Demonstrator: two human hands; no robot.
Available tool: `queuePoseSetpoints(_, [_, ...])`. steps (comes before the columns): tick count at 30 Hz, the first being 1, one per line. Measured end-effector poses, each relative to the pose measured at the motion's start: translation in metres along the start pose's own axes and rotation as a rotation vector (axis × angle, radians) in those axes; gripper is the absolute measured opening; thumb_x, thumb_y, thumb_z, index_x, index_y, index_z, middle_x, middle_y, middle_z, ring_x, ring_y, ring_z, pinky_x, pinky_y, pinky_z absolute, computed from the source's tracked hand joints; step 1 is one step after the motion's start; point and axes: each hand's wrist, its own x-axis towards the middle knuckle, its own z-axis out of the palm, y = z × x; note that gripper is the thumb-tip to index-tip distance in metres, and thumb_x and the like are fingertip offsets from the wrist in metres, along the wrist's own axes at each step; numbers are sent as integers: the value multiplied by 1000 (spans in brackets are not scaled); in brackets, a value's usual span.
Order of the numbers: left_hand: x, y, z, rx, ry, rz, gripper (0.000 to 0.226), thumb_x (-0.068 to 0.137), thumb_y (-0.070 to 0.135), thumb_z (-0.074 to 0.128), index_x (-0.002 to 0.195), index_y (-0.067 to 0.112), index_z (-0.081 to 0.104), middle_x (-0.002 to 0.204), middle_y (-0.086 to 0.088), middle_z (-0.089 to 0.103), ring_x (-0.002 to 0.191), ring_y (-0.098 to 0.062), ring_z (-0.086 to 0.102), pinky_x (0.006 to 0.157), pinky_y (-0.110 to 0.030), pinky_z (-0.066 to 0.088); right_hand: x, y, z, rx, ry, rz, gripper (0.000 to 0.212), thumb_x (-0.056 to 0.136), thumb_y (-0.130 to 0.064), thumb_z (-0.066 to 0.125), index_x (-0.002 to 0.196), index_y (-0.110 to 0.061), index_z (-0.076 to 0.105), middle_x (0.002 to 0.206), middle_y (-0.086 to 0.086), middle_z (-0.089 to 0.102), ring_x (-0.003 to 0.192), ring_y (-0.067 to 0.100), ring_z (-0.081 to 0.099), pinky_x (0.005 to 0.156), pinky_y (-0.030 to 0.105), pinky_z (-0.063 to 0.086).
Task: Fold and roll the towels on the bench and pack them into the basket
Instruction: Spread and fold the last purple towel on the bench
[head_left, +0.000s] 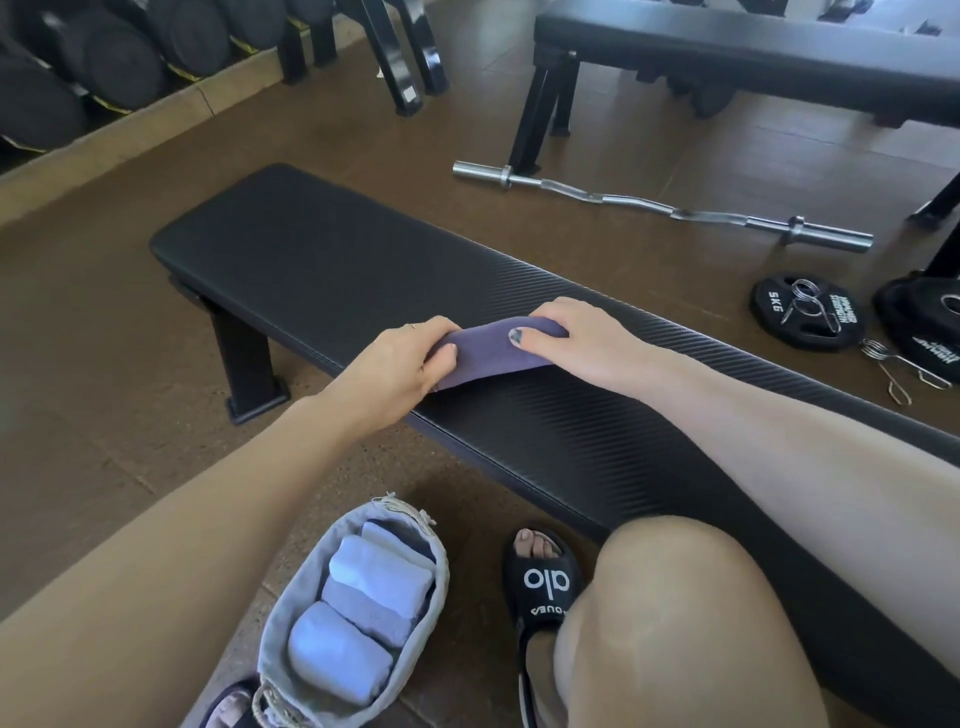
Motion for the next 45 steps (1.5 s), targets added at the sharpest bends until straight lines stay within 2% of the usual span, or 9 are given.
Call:
queuePoseSetpoints(5, [8,-4,-1,206,-96,-14,37,91,57,59,106,23,56,103,4,52,92,-17,54,78,-36,47,7,-9,-7,-54,-96,67,33,98,-49,52,96,-19,65,93,-3,66,90,15,61,79,34,45])
queuePoseSetpoints(11, [-2,4,-6,412,-90,77,27,89,38,67,96,25,45,96,7,50,92,-20,56,69,-33,41,-5,-22,-20,-100,-204,21,23,88,-44,67,96,-22,64,91,-5,66,82,11,59,70,30,43])
queuePoseSetpoints(18, [-48,5,-7,526,-107,144,33,92,41,64,111,24,43,99,0,52,85,-21,55,70,-34,48,-19,-50,-6,-204,-373,-3,30,77,-39,78,79,-21,54,78,-5,58,70,15,50,64,33,39])
queuePoseSetpoints(24, [-88,-5,-9,342,-211,73,30,95,28,63,103,31,34,100,2,45,80,-20,55,69,-33,45,-31,-82,12,-275,-527,7,35,75,-41,78,82,-17,54,78,-3,57,69,15,49,64,34,38])
queuePoseSetpoints(28, [-118,-24,-15,298,-231,56,28,91,28,66,107,27,43,99,3,46,84,-17,55,76,-38,49,-38,-110,40,-233,-603,16,34,78,-32,80,82,-15,51,78,3,58,65,15,52,54,27,41])
queuePoseSetpoints(33, [-157,-75,-26,385,-307,20,39,85,25,70,104,31,36,100,5,39,78,-25,58,72,-44,48,-40,-152,99,-274,-707,-22,36,80,-30,79,78,-16,45,76,5,54,61,19,49,50,27,38])
queuePoseSetpoints(36, [-182,-112,-15,490,-354,-24,39,86,20,66,115,29,42,108,1,43,81,-30,62,65,-35,40,-45,-163,160,-283,-705,-57,36,81,-30,77,78,-17,44,77,5,52,65,21,48,52,29,36])
queuePoseSetpoints(42, [-228,-178,54,442,-518,-48,33,88,10,56,117,23,45,110,-6,52,91,-30,61,71,-35,41,-73,-116,299,-149,-620,125,25,70,-21,76,78,-16,53,82,6,65,74,22,61,56,29,42])
queuePoseSetpoints(45, [-235,-205,94,435,-613,-39,45,87,12,55,120,33,35,112,-4,56,97,-25,59,79,-36,47,-90,-89,354,-85,-552,174,23,81,-25,70,89,-15,52,88,4,59,84,23,57,63,32,41])
